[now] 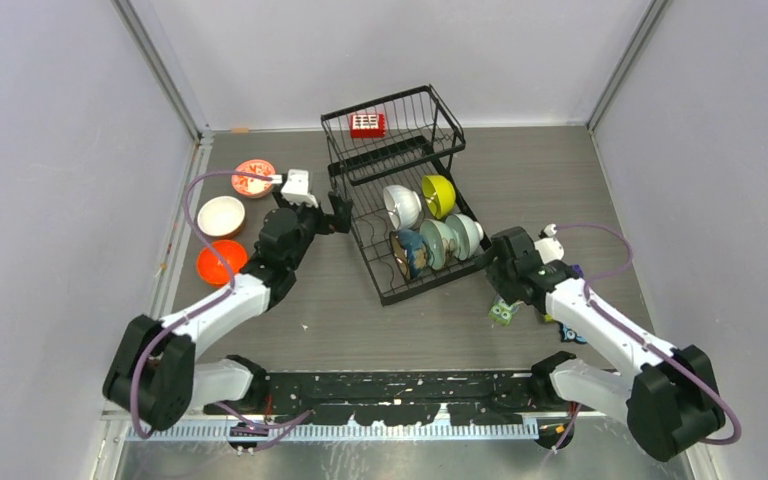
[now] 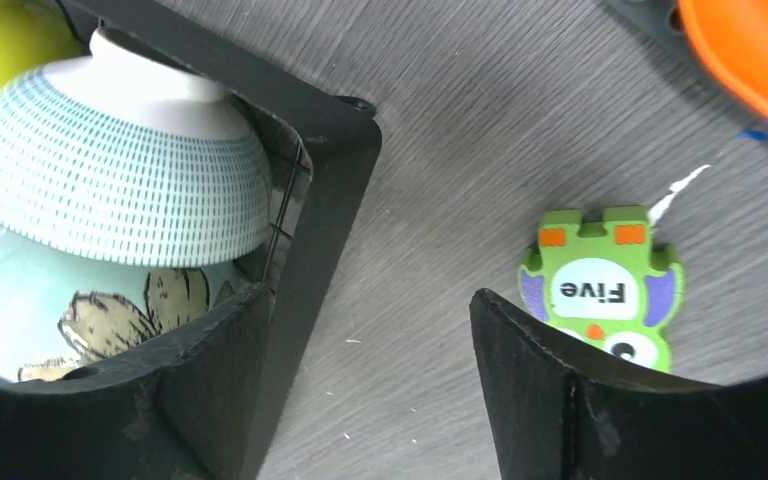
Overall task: Unload the bowls from the dish rack
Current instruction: Adjust the dish rack at the center of the board, then pick up the bowl from the dish rack.
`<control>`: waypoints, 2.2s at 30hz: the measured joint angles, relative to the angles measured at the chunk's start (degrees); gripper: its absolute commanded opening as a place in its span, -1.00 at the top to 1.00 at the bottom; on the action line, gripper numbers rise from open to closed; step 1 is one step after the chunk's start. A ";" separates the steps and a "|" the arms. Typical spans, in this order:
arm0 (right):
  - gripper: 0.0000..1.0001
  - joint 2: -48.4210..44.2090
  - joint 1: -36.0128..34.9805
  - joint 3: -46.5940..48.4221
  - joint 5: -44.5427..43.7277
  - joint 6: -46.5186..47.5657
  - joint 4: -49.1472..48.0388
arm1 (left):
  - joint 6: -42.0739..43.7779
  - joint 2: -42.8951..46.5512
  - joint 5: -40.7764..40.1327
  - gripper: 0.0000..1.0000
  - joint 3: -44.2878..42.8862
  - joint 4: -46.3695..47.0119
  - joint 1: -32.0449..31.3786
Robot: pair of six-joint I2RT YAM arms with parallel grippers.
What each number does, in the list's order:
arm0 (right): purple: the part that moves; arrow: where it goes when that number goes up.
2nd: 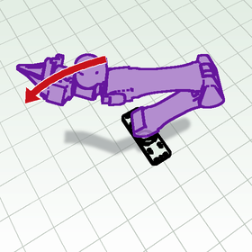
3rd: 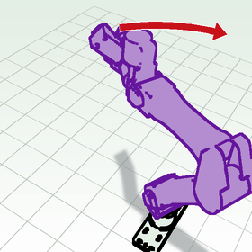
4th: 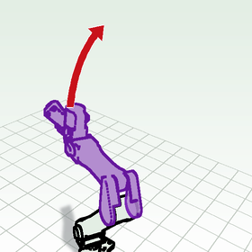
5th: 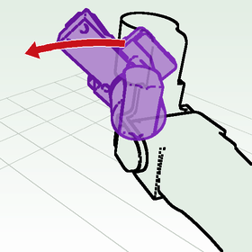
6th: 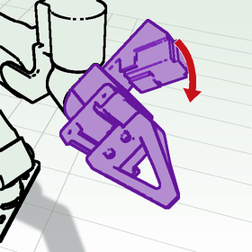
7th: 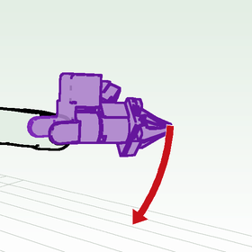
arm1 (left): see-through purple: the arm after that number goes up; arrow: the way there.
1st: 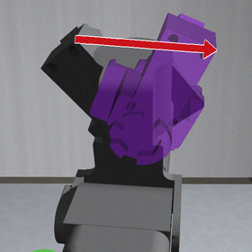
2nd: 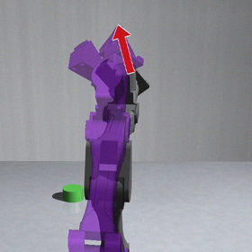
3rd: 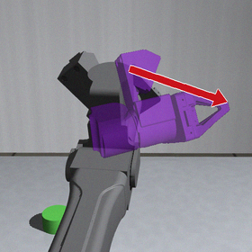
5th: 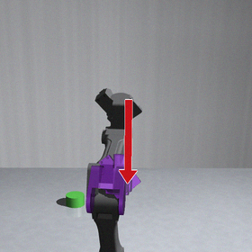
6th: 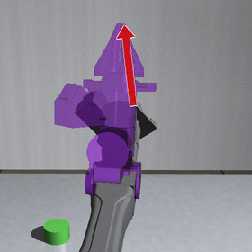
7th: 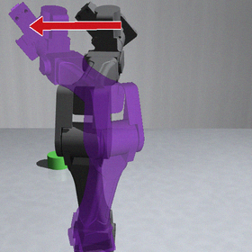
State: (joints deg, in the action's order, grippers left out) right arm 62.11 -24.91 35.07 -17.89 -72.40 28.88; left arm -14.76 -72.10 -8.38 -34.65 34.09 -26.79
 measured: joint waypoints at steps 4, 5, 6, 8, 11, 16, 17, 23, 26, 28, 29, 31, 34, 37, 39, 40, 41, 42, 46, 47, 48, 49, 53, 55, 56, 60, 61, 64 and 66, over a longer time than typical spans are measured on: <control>-0.67 -4.83 0.00 0.66 -0.15 5.11 4.15 | -1.77 7.26 -1.27 -0.99 1.27 -9.29 0.00; -0.67 -6.16 0.00 1.11 -0.22 6.73 5.29 | -3.15 9.33 -1.84 -0.99 1.25 -12.83 0.00; -0.67 -7.50 0.00 1.64 -0.22 8.44 6.29 | -4.50 11.28 -2.49 -0.99 1.20 -16.17 -0.07; -0.67 -10.23 0.00 3.02 -0.20 12.44 8.55 | -7.34 15.13 -3.34 -0.99 0.74 -23.78 -0.11; -0.68 -14.08 0.00 5.70 -0.20 18.34 12.02 | -11.58 19.54 -4.13 -0.99 -1.07 -35.19 -0.11; -0.68 -20.26 0.00 10.93 -0.46 27.21 16.57 | -19.52 26.43 -6.58 -0.99 -4.70 -52.13 -0.11; -0.67 -21.27 0.00 11.47 -0.52 28.24 16.85 | -21.51 27.61 -7.45 -0.99 -5.40 -54.84 -0.15; -0.69 -28.28 0.00 11.85 0.76 33.07 16.57 | -29.94 32.15 -5.18 -0.99 -6.86 -63.95 -0.09; -0.68 -30.23 0.00 11.23 3.63 33.83 14.36 | -31.98 32.70 0.17 -0.99 -5.55 -63.01 -0.09; -0.68 -31.19 0.00 10.47 5.35 34.62 12.46 | -33.64 33.09 5.20 -0.99 -2.97 -60.50 -0.09; -0.68 -31.74 0.00 9.90 6.16 35.08 11.34 | -34.77 33.40 7.50 -0.99 -1.49 -59.41 -0.11; -0.68 -32.72 0.00 8.81 7.39 36.04 9.53 | -37.24 34.01 11.37 -0.99 1.07 -58.14 -0.68; -0.68 -33.90 0.00 7.08 8.22 37.03 7.48 | -39.34 34.47 12.44 -0.99 1.44 -57.70 -3.91; -0.66 -33.83 0.00 5.79 9.11 37.29 5.46 | -41.81 34.64 10.27 -0.99 0.24 -57.35 -10.67; -0.64 -32.94 0.00 4.96 9.77 37.00 4.07 | -43.23 32.98 7.04 -0.99 -1.22 -57.09 -15.78; -0.63 -32.35 0.00 4.50 10.10 36.70 3.21 | -43.89 31.52 4.26 -0.98 -2.34 -56.83 -19.23; -0.63 -31.61 0.00 3.87 10.49 36.22 2.36 | -44.41 30.49 2.62 -0.96 -3.08 -56.48 -21.49; -0.62 -31.08 0.00 3.39 10.71 35.98 1.81 | -45.07 28.70 -0.07 -0.94 -4.04 -55.82 -24.81; -0.61 -30.82 0.00 0.98 11.58 34.73 -0.28 | -47.36 22.58 -7.28 -0.84 -5.16 -51.71 -30.40; -0.60 -31.06 0.00 0.55 11.65 34.62 -0.55 | -47.87 21.16 -8.85 -0.83 -5.09 -50.47 -30.53; -0.59 -31.45 0.00 0.04 11.80 34.51 -0.63 | -48.00 19.89 -10.12 -0.82 -5.05 -49.05 -30.58; -0.59 -31.78 0.00 -0.28 11.91 34.49 -0.63 | -48.04 18.43 -11.26 -0.83 -5.05 -47.19 -30.58; -0.59 -33.83 0.00 -1.27 12.76 34.38 -0.59 | -47.47 11.06 -13.16 -0.82 -5.88 -39.82 -30.58; -0.59 -35.19 0.00 -1.42 13.11 34.34 -0.57 | -46.56 8.04 -13.03 -0.83 -6.05 -36.30 -30.58; -0.59 -35.91 0.00 -1.51 13.20 34.34 -0.59 | -46.10 6.86 -12.92 -0.83 -6.03 -34.49 -30.58; -0.59 -38.45 0.00 -2.36 14.62 34.25 -0.57 | -43.65 5.01 -10.71 -0.83 -4.63 -24.76 -29.75; -0.59 -38.56 0.00 -2.51 14.97 34.16 -0.61 | -43.30 5.01 -9.99 -0.84 -4.04 -22.82 -29.35; -0.59 -38.64 0.00 -2.86 15.76 33.59 -0.57 | -42.73 5.01 -7.52 -0.84 -2.32 -17.88 -27.23; -0.60 -38.91 0.00 -3.06 16.11 33.22 -0.63 | -42.21 4.98 -6.08 -0.83 -1.84 -16.52 -25.68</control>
State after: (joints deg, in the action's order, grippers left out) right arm 23.20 -24.91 32.01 -1.78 -39.18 28.25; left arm -56.97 -67.11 -14.46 -36.49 17.56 -52.47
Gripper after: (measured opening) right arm 0.795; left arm 0.916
